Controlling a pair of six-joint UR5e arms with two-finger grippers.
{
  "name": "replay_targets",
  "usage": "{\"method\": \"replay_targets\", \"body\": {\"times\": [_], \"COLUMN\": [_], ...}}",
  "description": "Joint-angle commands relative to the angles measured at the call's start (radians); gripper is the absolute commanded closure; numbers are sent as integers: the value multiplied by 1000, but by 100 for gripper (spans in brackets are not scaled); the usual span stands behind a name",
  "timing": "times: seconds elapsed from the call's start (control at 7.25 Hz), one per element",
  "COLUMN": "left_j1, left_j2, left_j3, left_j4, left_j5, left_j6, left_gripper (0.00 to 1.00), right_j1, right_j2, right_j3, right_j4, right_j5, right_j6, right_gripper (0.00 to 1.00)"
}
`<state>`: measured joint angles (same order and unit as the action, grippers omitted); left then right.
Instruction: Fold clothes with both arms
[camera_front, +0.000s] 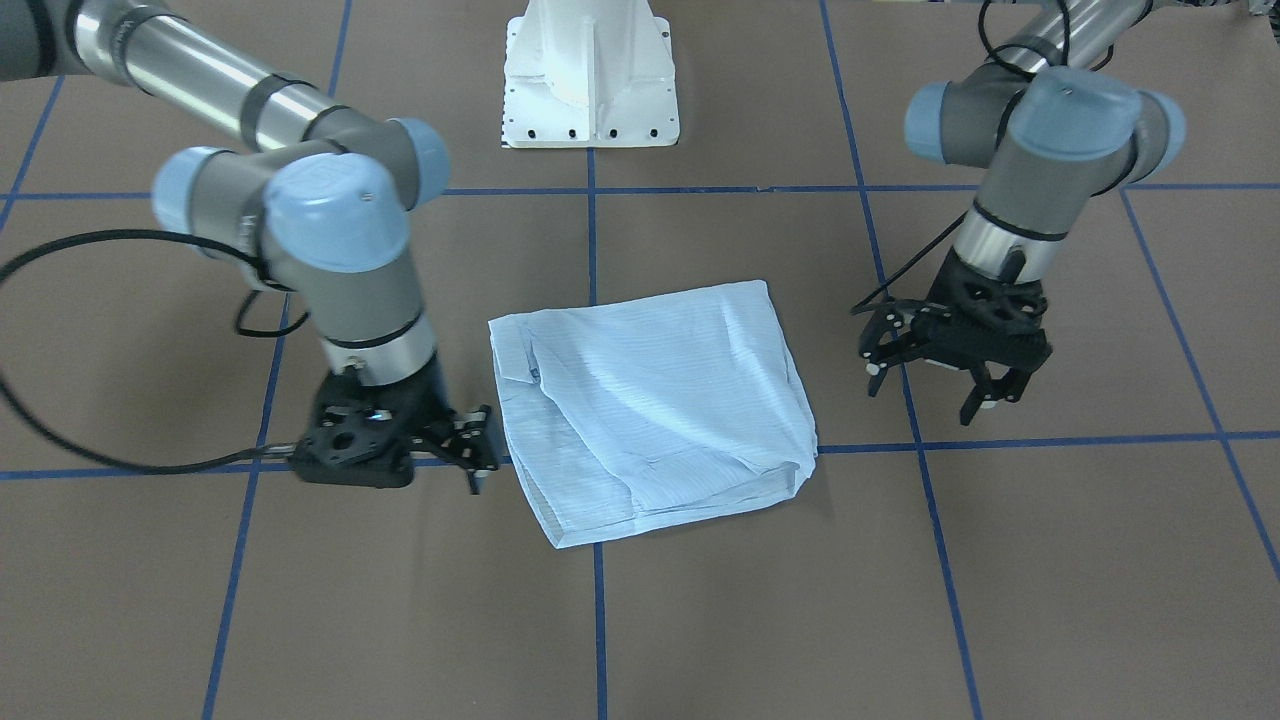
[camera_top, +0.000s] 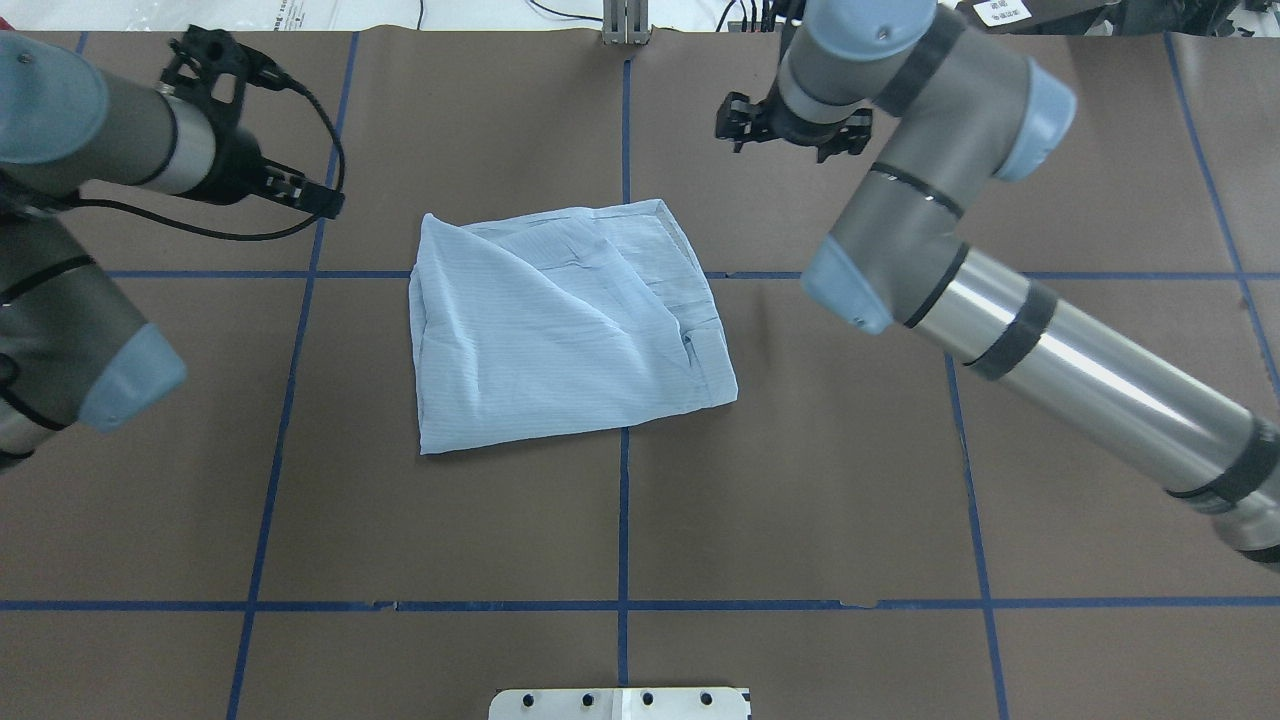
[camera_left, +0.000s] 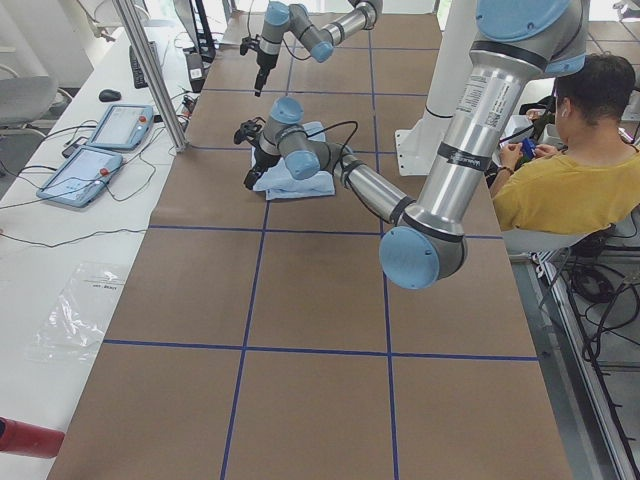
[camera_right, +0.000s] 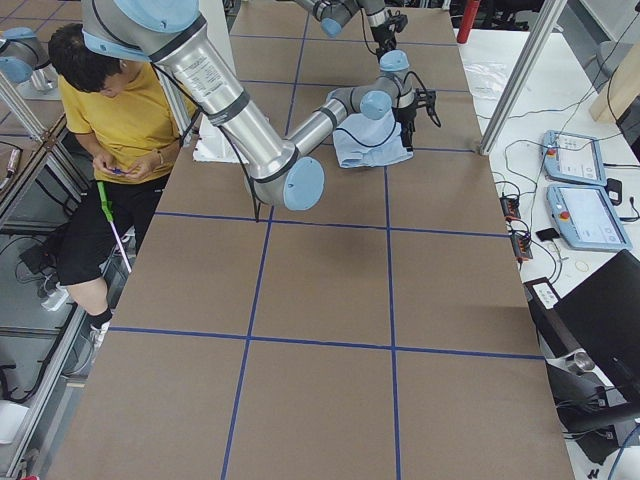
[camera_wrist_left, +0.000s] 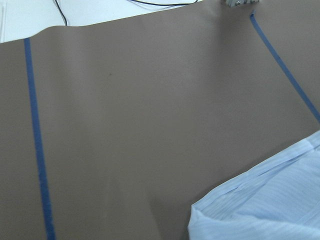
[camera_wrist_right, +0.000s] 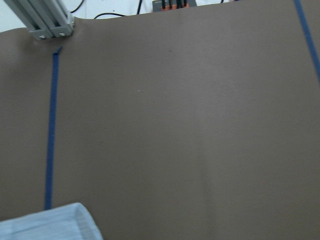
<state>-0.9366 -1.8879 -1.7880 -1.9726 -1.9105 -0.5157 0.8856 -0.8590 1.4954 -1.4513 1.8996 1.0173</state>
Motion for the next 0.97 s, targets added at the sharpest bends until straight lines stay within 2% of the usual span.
{"method": "replay_targets", "body": {"times": [0.0, 0.14, 0.28, 0.41, 0.55, 0.69, 0.83], "left_j1": [-237, -366, -431, -465, -522, -572, -574], "left_j2": [186, 253, 356, 401, 398, 391, 394], "left_j3": [-91, -79, -88, -38, 35, 53, 55], "left_j4": [52, 58, 43, 43, 38, 44, 101], "left_j5": [-181, -249, -266, -250, -205, -208, -238], "left_j6": [406, 572, 601, 597, 592, 568, 563], "left_gripper": [0, 0, 0, 0, 0, 0, 0], "right_j1": [265, 385, 482, 557, 599, 628, 665], "right_j2": [-276, -388, -488, -577, -701, -832, -923], "right_j3": [202, 219, 217, 218, 224, 233, 236], "right_j4": [-130, -129, -127, -127, -109, -51, 65], "right_j5": [212, 301, 343, 345, 357, 358, 377], "right_j6": [-504, -707, -897, -1037, -1083, -1091, -1091], "right_gripper": [0, 0, 0, 0, 0, 0, 0]}}
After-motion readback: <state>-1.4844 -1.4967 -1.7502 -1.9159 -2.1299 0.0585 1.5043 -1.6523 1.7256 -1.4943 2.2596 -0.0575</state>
